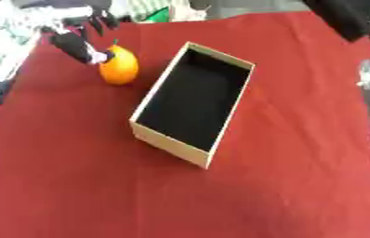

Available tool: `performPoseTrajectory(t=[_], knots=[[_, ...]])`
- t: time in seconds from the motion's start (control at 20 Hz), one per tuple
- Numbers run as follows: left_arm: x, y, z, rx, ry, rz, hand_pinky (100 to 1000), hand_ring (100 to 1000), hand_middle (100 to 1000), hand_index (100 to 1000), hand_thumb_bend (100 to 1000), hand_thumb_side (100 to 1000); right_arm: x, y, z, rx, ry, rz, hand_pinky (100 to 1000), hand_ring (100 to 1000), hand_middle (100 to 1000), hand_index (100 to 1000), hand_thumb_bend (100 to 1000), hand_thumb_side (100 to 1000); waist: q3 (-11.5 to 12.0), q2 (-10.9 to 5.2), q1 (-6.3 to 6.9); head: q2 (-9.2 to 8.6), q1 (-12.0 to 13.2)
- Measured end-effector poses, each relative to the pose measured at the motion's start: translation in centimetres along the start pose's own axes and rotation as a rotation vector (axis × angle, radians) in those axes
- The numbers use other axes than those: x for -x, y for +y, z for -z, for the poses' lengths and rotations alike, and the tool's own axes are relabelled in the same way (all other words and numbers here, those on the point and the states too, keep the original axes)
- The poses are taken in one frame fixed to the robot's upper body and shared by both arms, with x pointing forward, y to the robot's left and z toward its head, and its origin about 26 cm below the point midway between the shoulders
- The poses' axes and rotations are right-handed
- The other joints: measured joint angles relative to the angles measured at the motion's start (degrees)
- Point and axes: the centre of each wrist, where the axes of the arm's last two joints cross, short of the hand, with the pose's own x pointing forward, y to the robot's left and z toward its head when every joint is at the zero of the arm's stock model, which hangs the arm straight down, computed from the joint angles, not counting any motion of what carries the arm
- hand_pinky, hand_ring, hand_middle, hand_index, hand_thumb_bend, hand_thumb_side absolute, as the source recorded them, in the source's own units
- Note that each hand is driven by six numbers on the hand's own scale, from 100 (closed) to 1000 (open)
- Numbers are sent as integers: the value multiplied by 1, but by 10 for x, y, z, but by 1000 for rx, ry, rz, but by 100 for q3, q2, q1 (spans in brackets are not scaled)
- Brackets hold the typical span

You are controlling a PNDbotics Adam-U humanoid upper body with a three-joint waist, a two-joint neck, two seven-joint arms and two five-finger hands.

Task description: Pick up objects on the table and place them in the box.

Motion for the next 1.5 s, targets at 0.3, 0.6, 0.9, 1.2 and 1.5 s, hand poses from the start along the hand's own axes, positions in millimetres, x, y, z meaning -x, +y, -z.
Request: performPoseTrajectory(t=[0.3, 0.6, 0.9, 1.2, 1.5], knots=[[0, 0, 0, 5, 3, -3, 655, 818, 830, 905, 261, 184, 0, 1, 0, 1, 0, 5, 926, 802, 769, 909, 100, 736, 1, 0, 3, -30, -13], [5, -6, 5, 31, 27, -18, 691, 853, 851, 936, 399, 235, 0, 1, 0, 1, -1, 5, 926, 802, 768, 910, 100, 737, 0, 0, 10, -30, -14], [12, -21, 18, 50, 94, -7, 691, 858, 846, 935, 512, 260, -1, 1, 0, 2, -3, 7, 926, 801, 766, 909, 100, 738, -38, 7, -15, -30, -13], [20, -36, 32, 34, 152, -14, 665, 839, 818, 905, 407, 272, -1, 2, 0, 2, -4, 14, 927, 800, 765, 910, 100, 741, -87, 41, -18, -38, -7], [23, -40, 36, -35, 192, 30, 461, 652, 634, 782, 100, 253, -1, 2, 0, 1, -3, 18, 929, 800, 765, 912, 100, 744, -90, 53, -17, -47, -1]])
